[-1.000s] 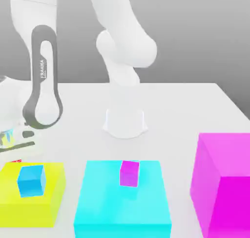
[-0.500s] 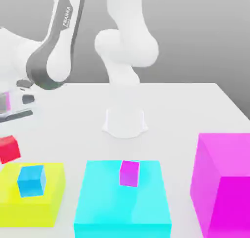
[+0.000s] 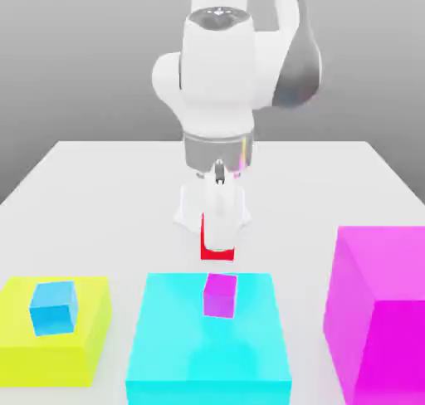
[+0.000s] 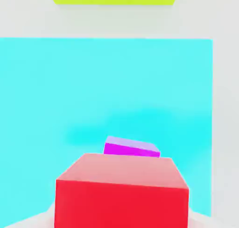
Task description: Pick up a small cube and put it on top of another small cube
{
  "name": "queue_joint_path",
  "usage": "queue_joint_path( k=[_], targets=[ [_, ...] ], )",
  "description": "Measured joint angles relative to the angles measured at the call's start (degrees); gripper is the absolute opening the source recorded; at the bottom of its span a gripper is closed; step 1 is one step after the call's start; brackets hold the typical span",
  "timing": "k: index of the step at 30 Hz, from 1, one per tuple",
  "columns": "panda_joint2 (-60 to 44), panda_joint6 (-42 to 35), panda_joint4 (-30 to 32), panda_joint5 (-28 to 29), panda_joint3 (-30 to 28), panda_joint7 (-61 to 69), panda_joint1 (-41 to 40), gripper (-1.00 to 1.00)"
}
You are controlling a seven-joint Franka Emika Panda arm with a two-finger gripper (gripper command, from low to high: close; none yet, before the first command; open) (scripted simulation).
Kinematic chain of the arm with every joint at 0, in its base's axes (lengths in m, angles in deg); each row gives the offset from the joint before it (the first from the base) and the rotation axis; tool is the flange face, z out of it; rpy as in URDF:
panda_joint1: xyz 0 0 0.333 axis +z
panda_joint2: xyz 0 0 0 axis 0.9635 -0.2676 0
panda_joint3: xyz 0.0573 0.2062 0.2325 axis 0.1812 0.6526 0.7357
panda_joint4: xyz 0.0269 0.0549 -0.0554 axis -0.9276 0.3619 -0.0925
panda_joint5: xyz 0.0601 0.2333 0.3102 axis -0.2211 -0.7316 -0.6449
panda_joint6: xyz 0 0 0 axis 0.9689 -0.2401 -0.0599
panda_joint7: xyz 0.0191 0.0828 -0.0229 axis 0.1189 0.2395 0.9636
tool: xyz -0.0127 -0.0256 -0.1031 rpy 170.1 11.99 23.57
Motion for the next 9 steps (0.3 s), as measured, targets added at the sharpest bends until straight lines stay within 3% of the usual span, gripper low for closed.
queue_joint_path(
  k=[2, 3, 9],
  targets=[
    [-3.64, 4.30, 0.73, 0.99, 0.55, -0.83, -0.42, -1.00],
    [-4.86, 5.75, 0.97, 1.28, 0.70, -1.07, -0.51, 1.00],
    [-5.47, 6.41, 1.09, 1.42, 0.78, -1.19, -0.56, 1.00]
  ],
)
